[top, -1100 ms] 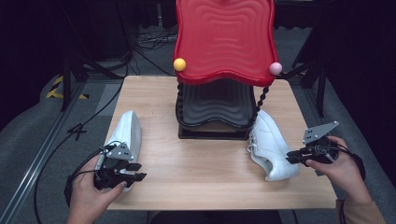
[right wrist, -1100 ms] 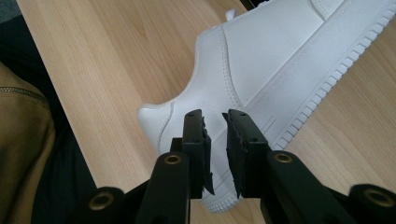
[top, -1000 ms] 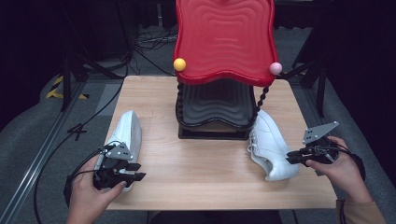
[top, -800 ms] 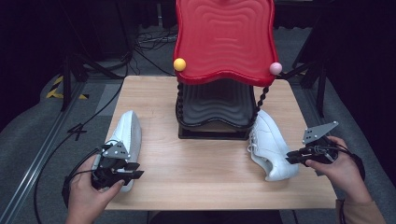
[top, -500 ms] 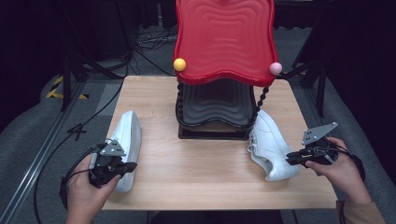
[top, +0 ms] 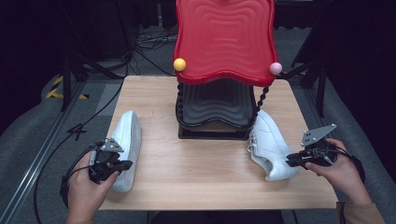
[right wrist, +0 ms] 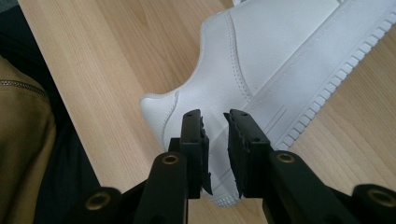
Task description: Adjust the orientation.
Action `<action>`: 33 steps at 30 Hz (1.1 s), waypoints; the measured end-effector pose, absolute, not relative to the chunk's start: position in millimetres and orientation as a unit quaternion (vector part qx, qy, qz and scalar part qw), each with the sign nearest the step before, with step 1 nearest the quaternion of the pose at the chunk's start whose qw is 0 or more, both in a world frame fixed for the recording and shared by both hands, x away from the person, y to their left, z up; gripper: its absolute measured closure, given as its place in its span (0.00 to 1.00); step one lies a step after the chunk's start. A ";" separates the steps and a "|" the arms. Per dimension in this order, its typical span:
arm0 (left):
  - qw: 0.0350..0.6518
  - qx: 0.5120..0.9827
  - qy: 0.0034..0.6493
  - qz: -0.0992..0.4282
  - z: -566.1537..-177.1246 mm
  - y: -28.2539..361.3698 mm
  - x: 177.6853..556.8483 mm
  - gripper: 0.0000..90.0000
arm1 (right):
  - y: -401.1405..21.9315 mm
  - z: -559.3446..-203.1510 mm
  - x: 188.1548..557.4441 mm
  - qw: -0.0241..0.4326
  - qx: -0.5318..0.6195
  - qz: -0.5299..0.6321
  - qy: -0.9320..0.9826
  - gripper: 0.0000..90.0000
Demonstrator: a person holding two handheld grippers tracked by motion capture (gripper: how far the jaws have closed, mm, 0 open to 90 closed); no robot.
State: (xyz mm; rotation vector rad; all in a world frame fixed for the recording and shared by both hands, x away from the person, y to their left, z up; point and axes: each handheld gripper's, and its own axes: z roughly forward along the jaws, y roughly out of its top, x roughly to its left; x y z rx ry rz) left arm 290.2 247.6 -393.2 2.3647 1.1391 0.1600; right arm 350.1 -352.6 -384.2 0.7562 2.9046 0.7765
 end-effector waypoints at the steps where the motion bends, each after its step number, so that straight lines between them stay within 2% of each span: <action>1: 0.250 0.871 0.420 0.059 -394.4 247.7 290.7 0.99 | -352.4 -384.2 350.1 0.021 0.241 0.251 0.937 0.84; 12: 0.221 0.888 0.401 0.044 -408.4 228.1 297.5 1.00 | -352.2 -384.0 348.9 0.023 0.240 0.251 0.938 0.84; 23: 0.247 0.864 0.429 0.087 -384.1 256.7 285.0 1.00 | -353.1 -384.2 348.2 0.022 0.242 0.251 0.937 0.83; 33: 0.241 0.868 0.429 0.065 -395.3 255.2 289.3 1.00 | -349.1 -386.6 348.8 0.017 0.235 0.248 0.940 0.83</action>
